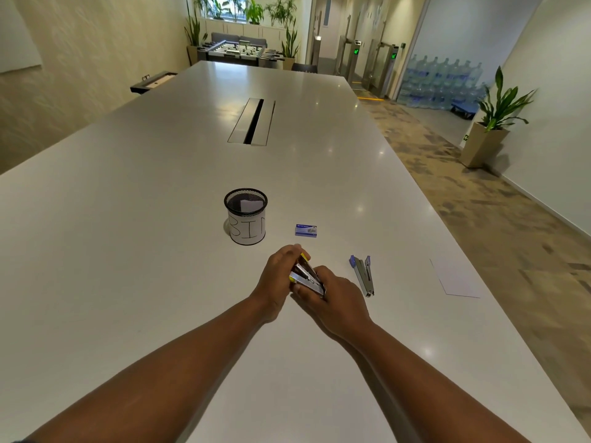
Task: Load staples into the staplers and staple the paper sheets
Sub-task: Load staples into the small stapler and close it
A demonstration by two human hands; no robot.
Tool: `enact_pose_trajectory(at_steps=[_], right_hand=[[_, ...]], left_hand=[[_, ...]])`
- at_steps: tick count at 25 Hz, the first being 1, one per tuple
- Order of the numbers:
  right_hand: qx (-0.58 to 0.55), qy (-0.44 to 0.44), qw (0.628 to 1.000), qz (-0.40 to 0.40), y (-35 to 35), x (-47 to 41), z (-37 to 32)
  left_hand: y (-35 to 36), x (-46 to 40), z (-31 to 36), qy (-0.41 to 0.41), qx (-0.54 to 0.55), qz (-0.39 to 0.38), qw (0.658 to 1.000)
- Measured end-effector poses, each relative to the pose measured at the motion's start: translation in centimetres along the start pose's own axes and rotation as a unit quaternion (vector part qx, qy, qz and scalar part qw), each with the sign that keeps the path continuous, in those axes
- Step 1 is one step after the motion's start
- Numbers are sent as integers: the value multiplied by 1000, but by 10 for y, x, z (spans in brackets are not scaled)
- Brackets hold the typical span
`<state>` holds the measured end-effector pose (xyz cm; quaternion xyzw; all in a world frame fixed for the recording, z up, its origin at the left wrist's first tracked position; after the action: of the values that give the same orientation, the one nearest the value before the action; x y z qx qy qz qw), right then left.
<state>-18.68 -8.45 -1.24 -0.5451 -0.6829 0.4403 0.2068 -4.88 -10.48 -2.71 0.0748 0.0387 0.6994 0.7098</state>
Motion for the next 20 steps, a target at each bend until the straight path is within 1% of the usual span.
enact_pose_trajectory(at_steps=[1, 9, 14, 20], right_hand=[[10, -11, 1000, -8, 0, -1, -1], [40, -58, 997, 20, 1, 6, -6], [57, -48, 997, 26, 4, 7, -4], [55, -39, 998, 9, 6, 9, -5]], left_hand=[[0, 0, 0, 5, -2, 2, 1000], [6, 5, 2, 8, -24, 41, 999], [7, 7, 5, 15, -66, 71, 995], [6, 8, 6, 17, -103, 98, 990]])
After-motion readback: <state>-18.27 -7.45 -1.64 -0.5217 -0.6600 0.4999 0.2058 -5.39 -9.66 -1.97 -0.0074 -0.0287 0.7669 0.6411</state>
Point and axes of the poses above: each hand's wrist, its own x-axis away from the middle knuckle, its own y-axis out of the palm, z = x × y, the point moved 6 cm from there along -x, towards the middle knuckle, and after that the axes turned 1 degree about -z, right-handed, at the moved point
